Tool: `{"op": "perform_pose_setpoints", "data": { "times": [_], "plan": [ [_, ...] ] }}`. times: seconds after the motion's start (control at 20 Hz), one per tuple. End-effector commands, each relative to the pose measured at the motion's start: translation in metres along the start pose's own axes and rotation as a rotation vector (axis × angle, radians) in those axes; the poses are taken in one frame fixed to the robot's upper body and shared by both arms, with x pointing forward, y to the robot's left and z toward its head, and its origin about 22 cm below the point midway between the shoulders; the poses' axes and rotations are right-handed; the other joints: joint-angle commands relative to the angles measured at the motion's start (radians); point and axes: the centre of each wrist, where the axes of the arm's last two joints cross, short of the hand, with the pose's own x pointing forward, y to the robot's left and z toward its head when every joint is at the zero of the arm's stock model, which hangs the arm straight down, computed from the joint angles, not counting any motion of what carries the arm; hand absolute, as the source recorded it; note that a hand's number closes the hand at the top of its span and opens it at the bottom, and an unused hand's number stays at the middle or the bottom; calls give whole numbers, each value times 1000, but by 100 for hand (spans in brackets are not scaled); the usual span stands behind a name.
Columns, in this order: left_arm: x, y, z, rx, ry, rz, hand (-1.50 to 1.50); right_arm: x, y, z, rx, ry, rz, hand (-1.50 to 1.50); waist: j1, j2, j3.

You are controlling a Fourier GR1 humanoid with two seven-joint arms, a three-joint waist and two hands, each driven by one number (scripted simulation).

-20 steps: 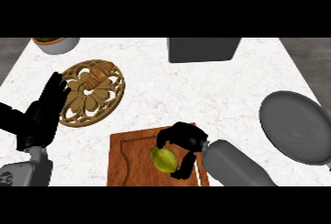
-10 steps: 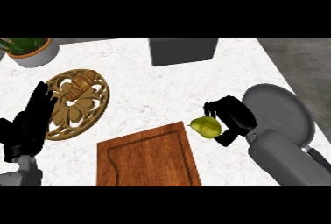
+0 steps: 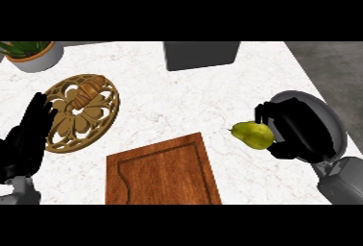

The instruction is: Pick the pear from the cutting board and place it in the pan

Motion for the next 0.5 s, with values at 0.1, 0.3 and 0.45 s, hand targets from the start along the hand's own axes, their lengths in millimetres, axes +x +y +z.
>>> {"op": "perform_pose_setpoints", "data": {
  "times": [0.1, 0.3, 0.45],
  "plan": [
    [12, -12, -1, -44, -33, 7, 0, 15, -65, 43, -95, 135, -4, 150, 46, 26, 3],
    [14, -12, 0, -89, -44, 14, 0, 2, -101, 71, -146, 235, -10, 150, 93, 40, 5],
    [11, -15, 12, -114, -46, 13, 0, -28, -93, 91, -198, 331, -19, 150, 127, 47, 7]
  ]
}}
